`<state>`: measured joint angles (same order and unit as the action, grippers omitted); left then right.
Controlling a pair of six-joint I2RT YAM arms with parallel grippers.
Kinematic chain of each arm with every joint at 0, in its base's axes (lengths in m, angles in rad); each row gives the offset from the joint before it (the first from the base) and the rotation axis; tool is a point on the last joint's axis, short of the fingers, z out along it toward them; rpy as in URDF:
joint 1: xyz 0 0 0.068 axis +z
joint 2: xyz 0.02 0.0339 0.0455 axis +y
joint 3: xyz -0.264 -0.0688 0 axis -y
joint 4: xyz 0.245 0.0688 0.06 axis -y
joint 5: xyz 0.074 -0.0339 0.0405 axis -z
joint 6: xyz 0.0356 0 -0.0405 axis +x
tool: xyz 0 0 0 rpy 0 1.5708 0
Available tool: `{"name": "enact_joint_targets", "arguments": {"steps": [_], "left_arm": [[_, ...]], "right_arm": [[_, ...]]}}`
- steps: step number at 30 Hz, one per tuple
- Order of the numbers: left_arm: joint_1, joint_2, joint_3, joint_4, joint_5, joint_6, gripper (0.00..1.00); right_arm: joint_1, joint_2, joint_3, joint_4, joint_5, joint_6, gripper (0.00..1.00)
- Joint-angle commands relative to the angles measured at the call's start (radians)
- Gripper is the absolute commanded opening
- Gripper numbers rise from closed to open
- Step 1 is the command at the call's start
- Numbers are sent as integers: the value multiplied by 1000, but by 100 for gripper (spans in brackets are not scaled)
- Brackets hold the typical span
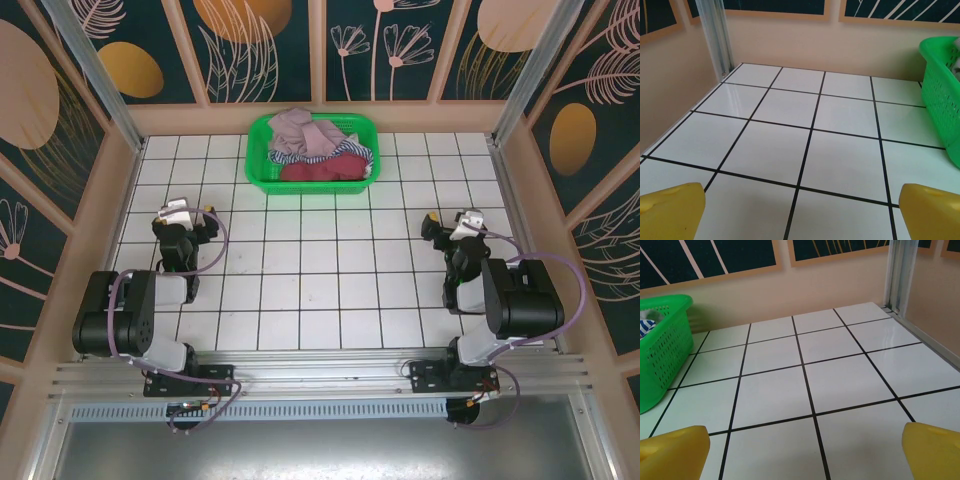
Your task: Fold and stack the tank tops
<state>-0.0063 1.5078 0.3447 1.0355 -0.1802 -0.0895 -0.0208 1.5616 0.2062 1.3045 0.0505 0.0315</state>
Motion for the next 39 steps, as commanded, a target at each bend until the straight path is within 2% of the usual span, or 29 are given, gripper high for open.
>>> {"name": "enact_joint_targets", "arguments": {"steps": [1, 28, 30, 34, 37, 39], "left_arm": [[-6, -17, -9, 37, 15, 13, 99], [-6, -28, -5, 23, 27, 17, 99], [-6, -98, 50, -125, 35, 20, 99], [-6, -220, 248, -472, 84, 16, 99], [-7, -204, 451, -775, 176, -70, 98], [-21, -135, 616, -999, 270, -147, 98]], "right_arm": [[1, 5, 5, 38, -31, -22, 99], [-22, 0, 8, 32, -66, 0, 99], [-22, -56, 13, -28, -79, -6, 99], [-21, -240, 74, -269, -165, -25, 99], [-21, -340, 164, -498, -306, -20, 99], [-6, -382, 241, -659, -394, -13, 99]]}}
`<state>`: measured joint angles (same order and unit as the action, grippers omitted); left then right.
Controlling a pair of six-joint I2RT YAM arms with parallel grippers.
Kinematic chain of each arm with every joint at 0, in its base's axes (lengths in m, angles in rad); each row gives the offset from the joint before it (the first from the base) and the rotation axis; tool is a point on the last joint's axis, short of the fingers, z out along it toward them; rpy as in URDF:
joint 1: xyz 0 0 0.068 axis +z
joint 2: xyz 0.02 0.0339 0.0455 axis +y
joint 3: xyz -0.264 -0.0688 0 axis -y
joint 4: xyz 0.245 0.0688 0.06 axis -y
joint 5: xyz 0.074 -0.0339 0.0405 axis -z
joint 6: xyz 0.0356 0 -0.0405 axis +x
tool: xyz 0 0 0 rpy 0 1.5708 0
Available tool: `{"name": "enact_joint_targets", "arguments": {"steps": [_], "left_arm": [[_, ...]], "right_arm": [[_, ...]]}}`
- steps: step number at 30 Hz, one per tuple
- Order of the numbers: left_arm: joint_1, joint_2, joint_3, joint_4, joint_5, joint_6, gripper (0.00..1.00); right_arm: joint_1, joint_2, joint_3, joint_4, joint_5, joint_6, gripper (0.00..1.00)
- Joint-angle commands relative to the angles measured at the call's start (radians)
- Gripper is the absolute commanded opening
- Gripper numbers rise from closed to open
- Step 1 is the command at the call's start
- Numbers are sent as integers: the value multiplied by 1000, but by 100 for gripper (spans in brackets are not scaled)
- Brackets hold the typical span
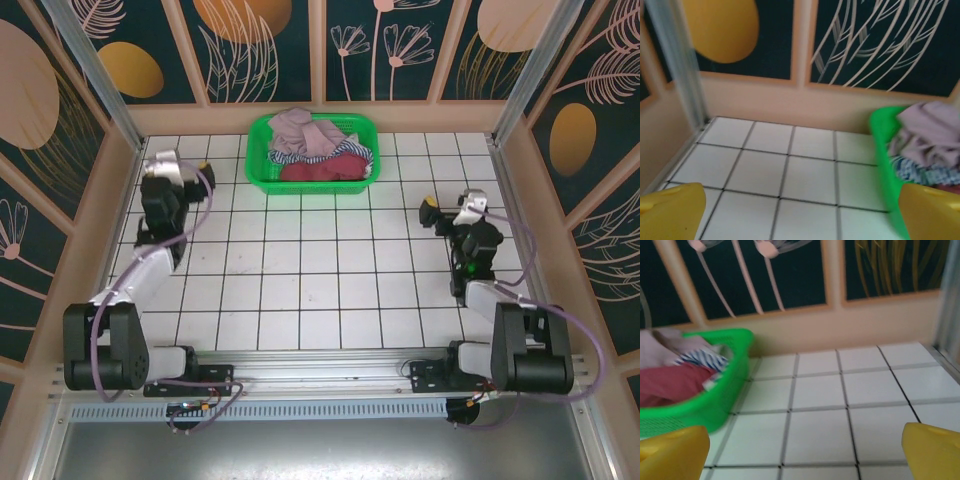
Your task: Fold and stack the tank tops
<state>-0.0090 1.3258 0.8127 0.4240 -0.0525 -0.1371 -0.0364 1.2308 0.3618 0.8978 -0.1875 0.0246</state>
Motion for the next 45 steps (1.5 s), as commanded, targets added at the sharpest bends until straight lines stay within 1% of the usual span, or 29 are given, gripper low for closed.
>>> {"name": "enact_joint_targets", "arguments": {"steps": [1, 3, 6, 8, 11, 15, 18, 21, 24, 27, 31, 37, 39, 40, 42, 43, 45], "left_arm": [[-35, 77, 227, -444, 166, -117, 99], [-80, 140, 334, -527, 185, -123, 99], [-111, 235, 450, -566, 223, -155, 98], [-136, 303, 532, -589, 243, -173, 97], [-186, 434, 660, -627, 276, -190, 96], [-257, 597, 802, -630, 299, -186, 95], [-292, 718, 921, -629, 302, -182, 95], [-311, 825, 1037, -611, 304, -181, 95], [-320, 924, 1132, -568, 298, -190, 95], [-322, 1026, 1245, -543, 312, -211, 93], [-326, 1128, 1357, -542, 337, -241, 91], [-340, 1201, 1410, -456, 409, -279, 83], [-345, 1229, 1444, -458, 418, -281, 76], [-346, 1239, 1452, -458, 422, -289, 70], [-345, 1248, 1461, -461, 418, -289, 54], [-346, 1244, 1465, -464, 412, -279, 42], [-346, 1226, 1471, -465, 405, -254, 16]], "right_arm": [[22, -65, 118, -319, -184, -5, 99], [53, -83, 201, -479, -239, -14, 99], [107, -71, 321, -677, -306, -30, 99], [154, -50, 396, -775, -322, -43, 99], [218, -3, 489, -883, -308, -52, 99], [272, 47, 562, -927, -279, -30, 99], [305, 79, 599, -941, -264, -25, 99], [335, 112, 632, -969, -251, -25, 99], [350, 126, 648, -983, -235, -21, 99], [356, 133, 658, -1005, -227, -14, 99], [356, 131, 657, -1037, -214, -21, 99], [356, 125, 640, -1056, -198, -17, 99], [356, 128, 636, -1059, -196, -16, 99], [356, 128, 634, -1056, -193, -14, 99], [354, 128, 631, -1053, -193, -12, 99], [354, 129, 628, -1050, -193, -9, 99], [353, 129, 624, -1045, -193, -4, 99]]}}
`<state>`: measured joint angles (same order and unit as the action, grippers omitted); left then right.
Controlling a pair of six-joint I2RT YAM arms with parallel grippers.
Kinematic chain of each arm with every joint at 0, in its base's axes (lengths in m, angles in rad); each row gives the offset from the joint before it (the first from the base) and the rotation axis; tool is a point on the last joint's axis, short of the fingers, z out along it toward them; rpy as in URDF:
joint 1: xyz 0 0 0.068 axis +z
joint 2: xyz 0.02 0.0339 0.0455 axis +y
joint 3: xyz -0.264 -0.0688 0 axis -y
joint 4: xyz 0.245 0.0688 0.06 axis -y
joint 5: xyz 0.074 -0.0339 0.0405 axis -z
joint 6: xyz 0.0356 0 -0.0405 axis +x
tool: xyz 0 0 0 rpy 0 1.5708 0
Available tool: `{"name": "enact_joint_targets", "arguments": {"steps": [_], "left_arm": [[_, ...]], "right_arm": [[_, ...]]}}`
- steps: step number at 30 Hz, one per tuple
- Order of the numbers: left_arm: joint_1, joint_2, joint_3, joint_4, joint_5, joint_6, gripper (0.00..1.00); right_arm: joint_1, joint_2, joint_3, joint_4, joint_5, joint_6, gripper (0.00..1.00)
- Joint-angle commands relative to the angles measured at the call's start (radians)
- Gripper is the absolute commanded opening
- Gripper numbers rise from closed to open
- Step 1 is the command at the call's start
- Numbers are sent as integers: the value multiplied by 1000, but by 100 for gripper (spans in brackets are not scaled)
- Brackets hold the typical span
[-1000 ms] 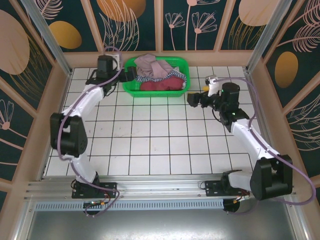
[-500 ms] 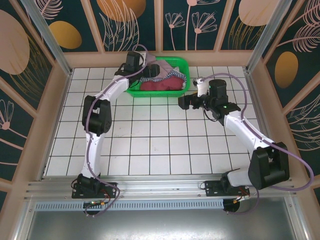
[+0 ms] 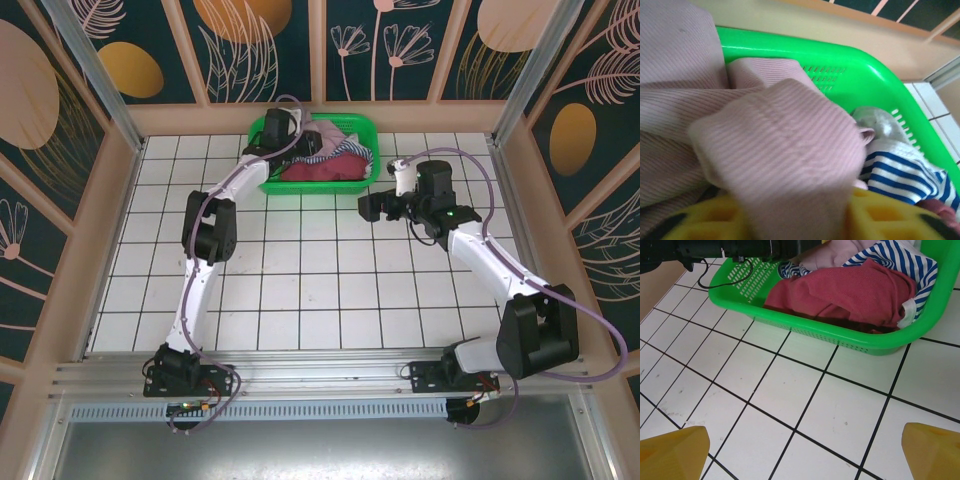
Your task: Fold and stack the tank tops
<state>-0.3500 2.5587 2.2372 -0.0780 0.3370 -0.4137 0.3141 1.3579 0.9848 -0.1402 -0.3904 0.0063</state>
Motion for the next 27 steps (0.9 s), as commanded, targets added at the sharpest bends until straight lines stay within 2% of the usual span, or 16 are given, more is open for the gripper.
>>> {"name": "enact_joint_targets", "arguments": {"steps": [1, 2, 10, 27], "left_arm": [[-5, -24, 46, 45, 10, 32, 7], [-4, -42, 46, 59, 7, 39, 0], [-5, -206, 79, 103, 22, 67, 0], [-5, -628, 135, 7, -26, 252, 0]], "right_arm": [[2, 2, -3, -1, 7, 20, 99], [1, 0, -10, 10, 6, 26, 99], [-6, -20, -64, 90, 4, 75, 99], [-17, -109, -152, 248, 3, 118, 99]]}}
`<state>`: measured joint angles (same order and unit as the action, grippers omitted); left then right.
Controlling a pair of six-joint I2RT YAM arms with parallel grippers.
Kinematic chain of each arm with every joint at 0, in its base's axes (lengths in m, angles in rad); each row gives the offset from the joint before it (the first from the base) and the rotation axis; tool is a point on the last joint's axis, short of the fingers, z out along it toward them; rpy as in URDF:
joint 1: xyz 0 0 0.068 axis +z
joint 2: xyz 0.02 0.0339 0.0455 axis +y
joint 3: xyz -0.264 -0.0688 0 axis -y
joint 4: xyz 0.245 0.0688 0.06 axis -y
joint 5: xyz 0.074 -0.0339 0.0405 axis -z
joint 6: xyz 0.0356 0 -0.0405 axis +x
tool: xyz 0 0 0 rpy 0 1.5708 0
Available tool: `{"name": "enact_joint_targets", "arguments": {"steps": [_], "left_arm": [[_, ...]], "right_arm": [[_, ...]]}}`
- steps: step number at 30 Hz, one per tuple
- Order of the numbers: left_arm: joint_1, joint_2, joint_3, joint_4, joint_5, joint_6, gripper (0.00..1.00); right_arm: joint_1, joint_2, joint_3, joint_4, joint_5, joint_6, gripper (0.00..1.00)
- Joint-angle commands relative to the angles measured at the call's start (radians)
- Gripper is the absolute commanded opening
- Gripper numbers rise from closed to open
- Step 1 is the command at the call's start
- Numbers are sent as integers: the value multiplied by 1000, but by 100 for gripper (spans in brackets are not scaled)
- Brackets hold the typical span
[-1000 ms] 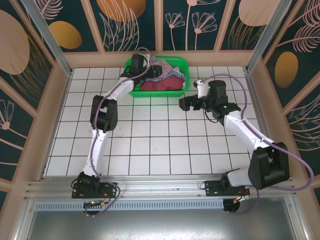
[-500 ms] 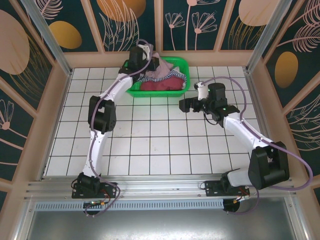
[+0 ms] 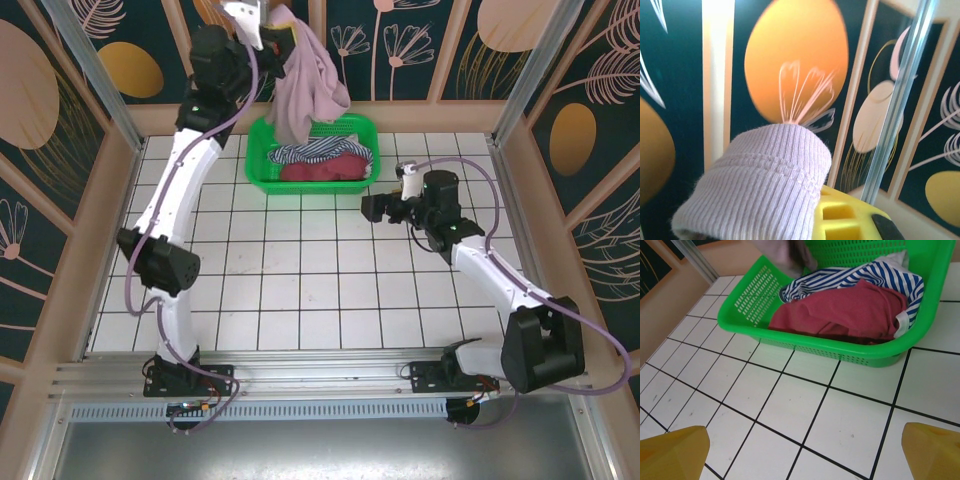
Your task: Fold and stack the tank tops
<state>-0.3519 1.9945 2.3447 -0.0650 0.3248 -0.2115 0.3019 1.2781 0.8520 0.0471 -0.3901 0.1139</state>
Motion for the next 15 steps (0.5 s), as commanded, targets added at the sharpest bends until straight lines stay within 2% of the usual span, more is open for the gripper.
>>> {"name": "enact_joint_targets", "arguments": {"steps": [1, 6, 11, 15], "left_arm": [[-3, -93, 23, -19, -8, 39, 0], [-8, -288, -136, -103, 50, -74, 0], [-57, -562, -553, -77, 75, -198, 0], [-68, -717, -928, -63, 8, -312, 0]], "right_arm": [[-5, -35, -26, 67, 0, 10, 99], [-6, -91, -70, 96, -21, 13, 99], [-4, -187, -131, 74, -65, 1, 99], [-3, -251, -174, -29, -79, -17, 99]]}}
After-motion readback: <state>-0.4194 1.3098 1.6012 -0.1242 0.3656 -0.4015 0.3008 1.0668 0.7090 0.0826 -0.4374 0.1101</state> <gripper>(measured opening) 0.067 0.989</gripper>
